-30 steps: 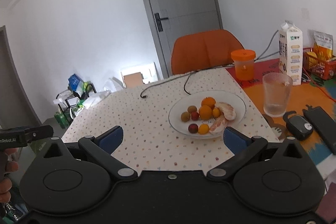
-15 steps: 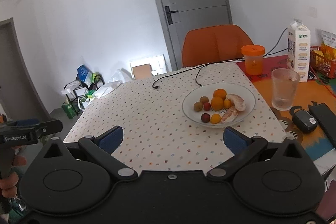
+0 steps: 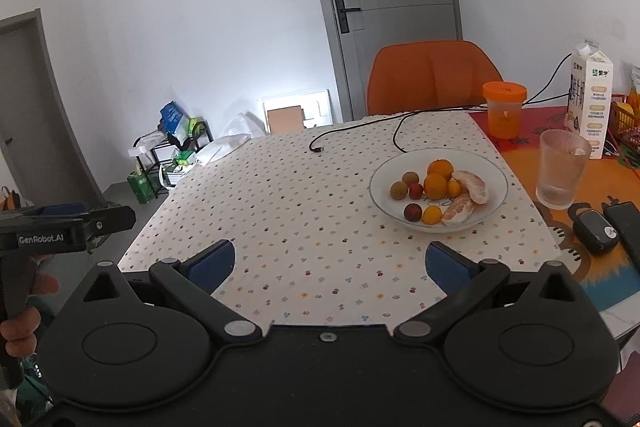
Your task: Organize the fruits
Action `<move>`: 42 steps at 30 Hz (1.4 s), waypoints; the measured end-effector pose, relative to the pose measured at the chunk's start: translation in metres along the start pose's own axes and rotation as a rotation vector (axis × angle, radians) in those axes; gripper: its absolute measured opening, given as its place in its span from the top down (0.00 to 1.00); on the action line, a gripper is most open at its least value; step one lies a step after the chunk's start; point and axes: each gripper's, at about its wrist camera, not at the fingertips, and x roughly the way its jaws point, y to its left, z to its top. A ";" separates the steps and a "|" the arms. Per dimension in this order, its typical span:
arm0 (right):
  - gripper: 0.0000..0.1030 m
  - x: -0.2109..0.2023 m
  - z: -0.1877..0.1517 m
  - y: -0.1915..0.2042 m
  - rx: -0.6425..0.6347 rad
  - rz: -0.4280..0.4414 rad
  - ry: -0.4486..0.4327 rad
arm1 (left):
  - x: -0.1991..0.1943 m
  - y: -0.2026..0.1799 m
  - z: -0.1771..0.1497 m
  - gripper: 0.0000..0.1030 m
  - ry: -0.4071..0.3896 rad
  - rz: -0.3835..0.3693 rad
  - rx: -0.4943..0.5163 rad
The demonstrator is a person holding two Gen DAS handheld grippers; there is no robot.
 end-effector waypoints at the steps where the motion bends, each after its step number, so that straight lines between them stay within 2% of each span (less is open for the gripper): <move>1: 0.00 0.000 0.000 0.000 0.001 0.000 -0.001 | 0.000 0.001 0.000 0.00 -0.001 0.000 0.000; 42: 0.00 0.002 0.000 -0.005 0.006 -0.008 0.001 | 0.002 0.003 -0.003 0.00 0.011 0.000 0.000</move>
